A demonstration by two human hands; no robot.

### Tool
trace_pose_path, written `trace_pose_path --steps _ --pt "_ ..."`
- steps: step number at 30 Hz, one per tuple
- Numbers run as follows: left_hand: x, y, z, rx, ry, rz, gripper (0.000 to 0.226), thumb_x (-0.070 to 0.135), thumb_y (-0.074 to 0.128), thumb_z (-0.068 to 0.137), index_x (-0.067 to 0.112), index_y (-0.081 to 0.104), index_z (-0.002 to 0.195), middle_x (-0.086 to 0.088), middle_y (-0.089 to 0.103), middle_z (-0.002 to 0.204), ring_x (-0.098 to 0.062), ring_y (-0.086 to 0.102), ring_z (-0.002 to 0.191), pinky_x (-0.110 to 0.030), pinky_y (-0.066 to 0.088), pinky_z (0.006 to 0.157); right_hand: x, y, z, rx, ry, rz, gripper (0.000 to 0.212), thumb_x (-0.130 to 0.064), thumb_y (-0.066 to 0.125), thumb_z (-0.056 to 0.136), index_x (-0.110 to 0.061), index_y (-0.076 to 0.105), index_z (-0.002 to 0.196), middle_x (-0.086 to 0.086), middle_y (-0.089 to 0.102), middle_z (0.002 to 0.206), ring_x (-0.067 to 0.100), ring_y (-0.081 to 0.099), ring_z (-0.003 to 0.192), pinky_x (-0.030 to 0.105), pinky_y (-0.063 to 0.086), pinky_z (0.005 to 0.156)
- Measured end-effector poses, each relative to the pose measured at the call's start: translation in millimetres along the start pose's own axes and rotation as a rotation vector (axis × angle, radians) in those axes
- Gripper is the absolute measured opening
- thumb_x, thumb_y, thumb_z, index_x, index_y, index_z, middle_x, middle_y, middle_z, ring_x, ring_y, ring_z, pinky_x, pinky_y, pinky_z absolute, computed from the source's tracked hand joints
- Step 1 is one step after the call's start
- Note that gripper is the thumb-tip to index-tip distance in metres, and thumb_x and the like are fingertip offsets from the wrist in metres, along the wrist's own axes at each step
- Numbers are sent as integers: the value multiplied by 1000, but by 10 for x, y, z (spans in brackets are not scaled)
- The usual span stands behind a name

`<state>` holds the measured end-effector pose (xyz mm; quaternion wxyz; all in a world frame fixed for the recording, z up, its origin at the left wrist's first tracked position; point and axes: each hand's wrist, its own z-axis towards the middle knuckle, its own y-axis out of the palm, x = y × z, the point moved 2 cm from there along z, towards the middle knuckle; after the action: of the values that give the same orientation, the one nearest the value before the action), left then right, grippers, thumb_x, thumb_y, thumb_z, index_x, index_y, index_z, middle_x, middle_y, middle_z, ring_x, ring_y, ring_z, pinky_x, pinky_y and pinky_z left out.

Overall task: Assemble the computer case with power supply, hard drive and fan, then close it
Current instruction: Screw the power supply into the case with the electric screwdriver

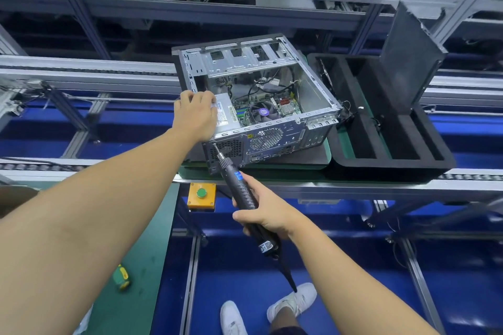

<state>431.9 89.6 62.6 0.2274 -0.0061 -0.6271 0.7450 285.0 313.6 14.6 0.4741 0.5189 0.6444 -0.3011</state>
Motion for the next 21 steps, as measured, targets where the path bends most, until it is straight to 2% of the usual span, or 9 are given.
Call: trace_pose_path --steps 4,7,10,15,21 --pt "-6 -6 -8 28 -1 5 27 31 37 101 21 52 121 -2 56 132 -30 34 122 -47 29 101 -15 68 -12 -6 17 33 86 -16 80 77 -51 40 145 2 60 104 22 64 66 35 58 64" --pt "5 -23 -14 46 -16 -21 25 28 38 101 19 53 118 -4 58 128 -30 35 123 -47 29 101 -19 107 -16 -5 -1 58 78 -12 77 77 -47 46 140 -1 61 96 24 61 70 39 56 66" --pt "23 -26 -27 60 -34 -42 24 27 38 100 19 54 116 -4 60 123 -29 36 124 -47 29 101 -31 150 -25 -18 -3 119 74 -9 76 79 -42 48 139 -3 61 90 22 59 69 37 55 64" --pt "27 -29 -54 78 -52 -70 22 25 38 100 20 54 114 -5 58 120 -28 35 124 -47 30 99 -59 224 -31 -33 13 223 74 -2 74 81 -32 46 142 2 59 90 20 58 67 34 55 60" --pt "32 -32 -60 73 -47 -75 22 24 39 100 18 54 116 -7 57 120 -28 35 125 -47 31 97 -88 271 -46 -49 18 314 69 1 73 81 -29 50 139 4 58 90 21 56 67 34 53 58"
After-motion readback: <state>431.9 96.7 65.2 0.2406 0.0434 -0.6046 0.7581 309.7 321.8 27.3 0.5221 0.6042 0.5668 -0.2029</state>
